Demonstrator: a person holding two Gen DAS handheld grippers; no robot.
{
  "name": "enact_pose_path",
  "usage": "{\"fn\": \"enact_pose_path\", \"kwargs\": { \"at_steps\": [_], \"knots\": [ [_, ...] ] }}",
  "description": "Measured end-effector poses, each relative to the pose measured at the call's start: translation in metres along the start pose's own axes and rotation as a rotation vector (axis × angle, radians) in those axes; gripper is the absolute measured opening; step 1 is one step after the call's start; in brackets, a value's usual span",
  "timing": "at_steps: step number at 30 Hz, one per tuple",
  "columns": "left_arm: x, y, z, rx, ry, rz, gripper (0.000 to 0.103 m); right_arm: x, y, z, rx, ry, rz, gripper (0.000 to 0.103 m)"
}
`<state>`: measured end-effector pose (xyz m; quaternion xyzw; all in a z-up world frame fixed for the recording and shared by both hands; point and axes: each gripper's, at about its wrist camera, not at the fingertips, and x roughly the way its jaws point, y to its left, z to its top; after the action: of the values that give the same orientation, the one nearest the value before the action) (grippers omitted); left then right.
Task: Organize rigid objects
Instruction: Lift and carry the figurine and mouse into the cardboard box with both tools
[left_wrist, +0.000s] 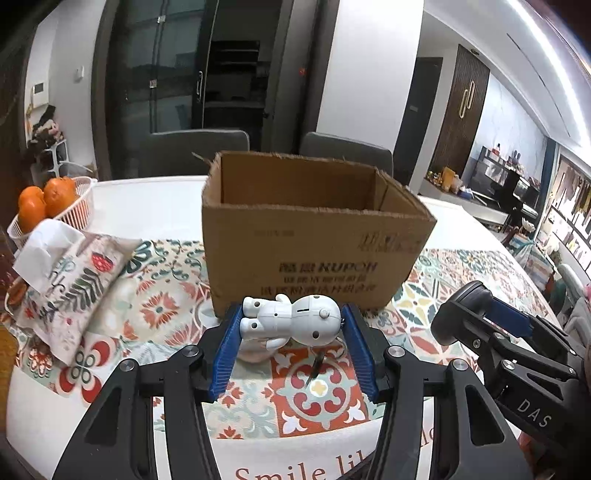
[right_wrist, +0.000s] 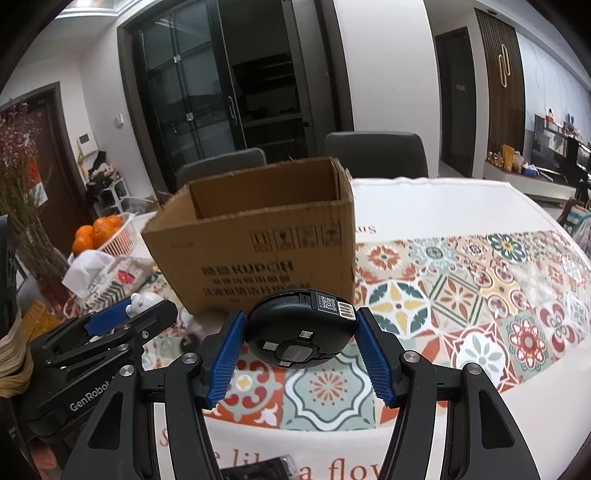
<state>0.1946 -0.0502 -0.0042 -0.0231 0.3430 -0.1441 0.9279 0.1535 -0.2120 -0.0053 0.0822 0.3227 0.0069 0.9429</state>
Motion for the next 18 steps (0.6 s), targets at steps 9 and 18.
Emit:
{"fn": "enact_pose_path", "kwargs": {
  "at_steps": [9,18],
  "knots": [
    [-0.017,0.003,0.025,0.002,-0.042,-0.006,0.053,-0.011,0.009,0.023,-0.01,-0.059,0.034,0.061],
    [-0.025,0.004,0.052,0.016,-0.076,-0.013,0.053,-0.013,0.017,0.047,-0.017,-0.104,0.056,0.061]
  ]
}}
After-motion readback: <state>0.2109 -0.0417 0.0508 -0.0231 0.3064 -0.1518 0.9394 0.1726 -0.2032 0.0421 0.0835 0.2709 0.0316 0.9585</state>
